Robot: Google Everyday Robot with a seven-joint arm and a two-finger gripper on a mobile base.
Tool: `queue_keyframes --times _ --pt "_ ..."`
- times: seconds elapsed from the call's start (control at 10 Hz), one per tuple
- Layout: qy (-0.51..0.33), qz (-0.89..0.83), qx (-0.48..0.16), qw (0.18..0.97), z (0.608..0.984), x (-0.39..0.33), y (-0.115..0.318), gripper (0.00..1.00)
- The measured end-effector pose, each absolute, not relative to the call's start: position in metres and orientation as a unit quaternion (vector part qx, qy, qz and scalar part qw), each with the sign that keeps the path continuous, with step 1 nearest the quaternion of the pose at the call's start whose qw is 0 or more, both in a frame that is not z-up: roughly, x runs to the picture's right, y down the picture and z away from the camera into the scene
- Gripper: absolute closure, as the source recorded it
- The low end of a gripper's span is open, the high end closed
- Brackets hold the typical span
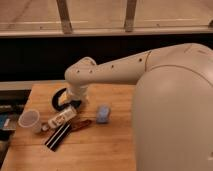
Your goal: Pick up the ceramic bowl
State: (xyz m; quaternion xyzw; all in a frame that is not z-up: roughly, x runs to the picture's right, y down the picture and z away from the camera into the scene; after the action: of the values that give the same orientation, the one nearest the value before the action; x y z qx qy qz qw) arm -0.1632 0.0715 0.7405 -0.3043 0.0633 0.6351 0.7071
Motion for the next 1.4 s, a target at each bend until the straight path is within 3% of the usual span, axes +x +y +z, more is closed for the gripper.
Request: queue_keyframes --times 0.9,1.2,1.4 --pt "0.069 0.638 -0.300 0.706 0.741 -0.161 0.071 0.20" --pt "0.107 0.647 -0.257 0.709 0.748 -0.140 0.047 0.20" --pt "0.136 0.652 -0.233 0.709 0.773 -0.118 0.014 0.20"
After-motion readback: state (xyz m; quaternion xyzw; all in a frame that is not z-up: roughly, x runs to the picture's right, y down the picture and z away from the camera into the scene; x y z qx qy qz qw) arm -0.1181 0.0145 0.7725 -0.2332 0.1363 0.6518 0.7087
